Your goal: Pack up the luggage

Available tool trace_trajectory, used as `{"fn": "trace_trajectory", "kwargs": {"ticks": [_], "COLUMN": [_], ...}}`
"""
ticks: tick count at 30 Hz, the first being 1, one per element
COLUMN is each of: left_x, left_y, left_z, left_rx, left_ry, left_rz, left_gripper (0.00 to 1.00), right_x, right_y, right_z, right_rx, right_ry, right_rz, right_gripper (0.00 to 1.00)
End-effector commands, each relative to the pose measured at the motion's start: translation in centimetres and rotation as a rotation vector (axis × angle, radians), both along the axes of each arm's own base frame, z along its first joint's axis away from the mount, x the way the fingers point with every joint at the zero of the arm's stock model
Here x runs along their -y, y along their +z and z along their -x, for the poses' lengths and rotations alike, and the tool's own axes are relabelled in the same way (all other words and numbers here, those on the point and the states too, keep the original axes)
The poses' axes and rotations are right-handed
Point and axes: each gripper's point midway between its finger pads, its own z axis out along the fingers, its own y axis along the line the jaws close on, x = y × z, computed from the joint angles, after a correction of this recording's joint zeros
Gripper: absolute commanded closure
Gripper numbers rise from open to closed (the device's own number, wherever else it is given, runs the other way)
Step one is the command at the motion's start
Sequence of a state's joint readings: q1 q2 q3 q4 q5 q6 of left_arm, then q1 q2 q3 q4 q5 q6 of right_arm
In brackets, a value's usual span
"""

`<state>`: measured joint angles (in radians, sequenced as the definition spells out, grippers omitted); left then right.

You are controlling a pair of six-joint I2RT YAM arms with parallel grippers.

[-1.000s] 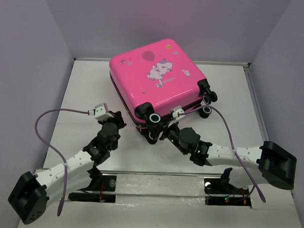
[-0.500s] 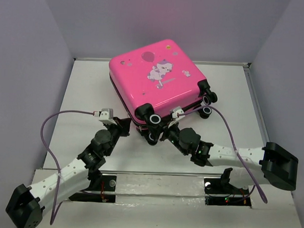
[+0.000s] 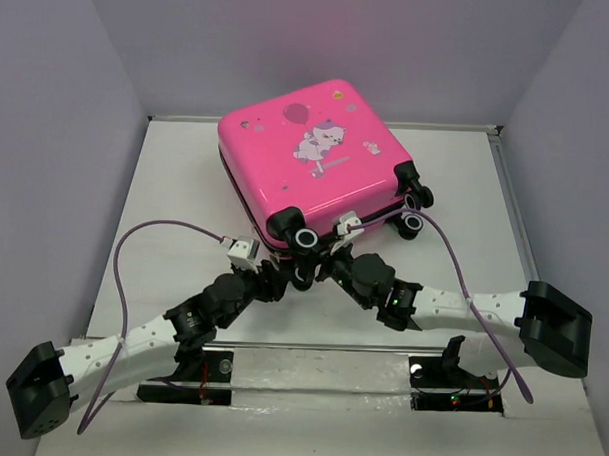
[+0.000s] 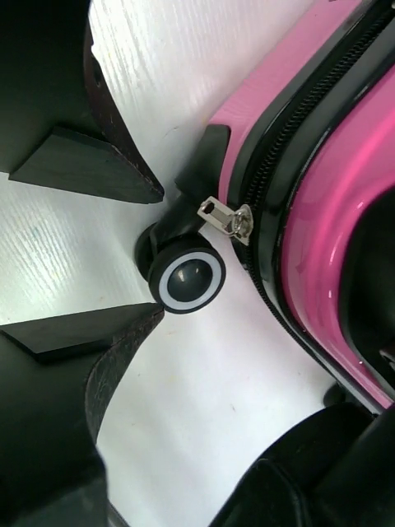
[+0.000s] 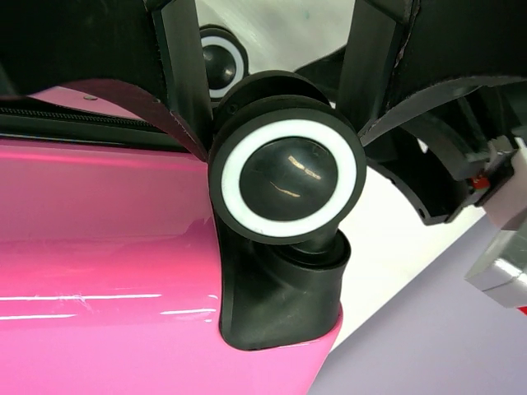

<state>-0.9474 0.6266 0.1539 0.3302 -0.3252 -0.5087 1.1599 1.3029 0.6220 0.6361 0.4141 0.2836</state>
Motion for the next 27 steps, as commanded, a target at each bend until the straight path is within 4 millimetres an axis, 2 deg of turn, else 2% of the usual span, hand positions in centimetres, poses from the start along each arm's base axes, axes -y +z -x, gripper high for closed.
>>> {"fn": "trace_trajectory", "kwargs": {"ticks": [1,5,9,11,17,20,21,22,27], "left_x": [0.3,-0.3,-1.0,-1.1,-0.3,-0.7,-1.1,-1.3,-2.6], "left_y": [3.1,3.6,4.3,4.0,4.0,4.3,4.3,4.6,4.4], "left_z": [-2.0,-2.9,-3.8,-4.2,-4.9,-5.1,-5.3,-5.4,-5.7], "left_rx": [0.059,0.069,0.086,0.082,0.09,0.102,0.107,0.111,0.1], "left_ry": [0.096,0.161,0.229,0.249,0.256,0.281,0.3,0.312,0.377], "left_rz": [0.003,-0.007,-0.021,-0.053,-0.062,-0.069,-0.08,-0.081,-0.121], "left_gripper": [0.38,0.42,0.5,0.52,0.56,0.7,0.84,0.93,0.94], "right_x": [-1.7,-1.9,-1.9,-2.0,-2.3,-2.4,-2.3,-2.2,-1.0], "right_y": [7.7,7.3,7.1,7.1,7.1,6.7,6.5,6.5,6.6], "right_z": [0.3,0.4,0.5,0.5,0.8,0.9,0.9,1.0,1.3], "right_rx": [0.087,0.08,0.074,0.073,0.07,0.064,0.062,0.062,0.071], "right_ry": [0.029,0.037,0.042,0.046,0.069,0.074,0.072,0.073,0.066], "right_rz": [-0.224,-0.217,-0.22,-0.222,-0.228,-0.226,-0.224,-0.227,-0.238], "right_gripper": [0.93,0.93,0.93,0.93,0.93,0.93,0.93,0.93,0.93]}}
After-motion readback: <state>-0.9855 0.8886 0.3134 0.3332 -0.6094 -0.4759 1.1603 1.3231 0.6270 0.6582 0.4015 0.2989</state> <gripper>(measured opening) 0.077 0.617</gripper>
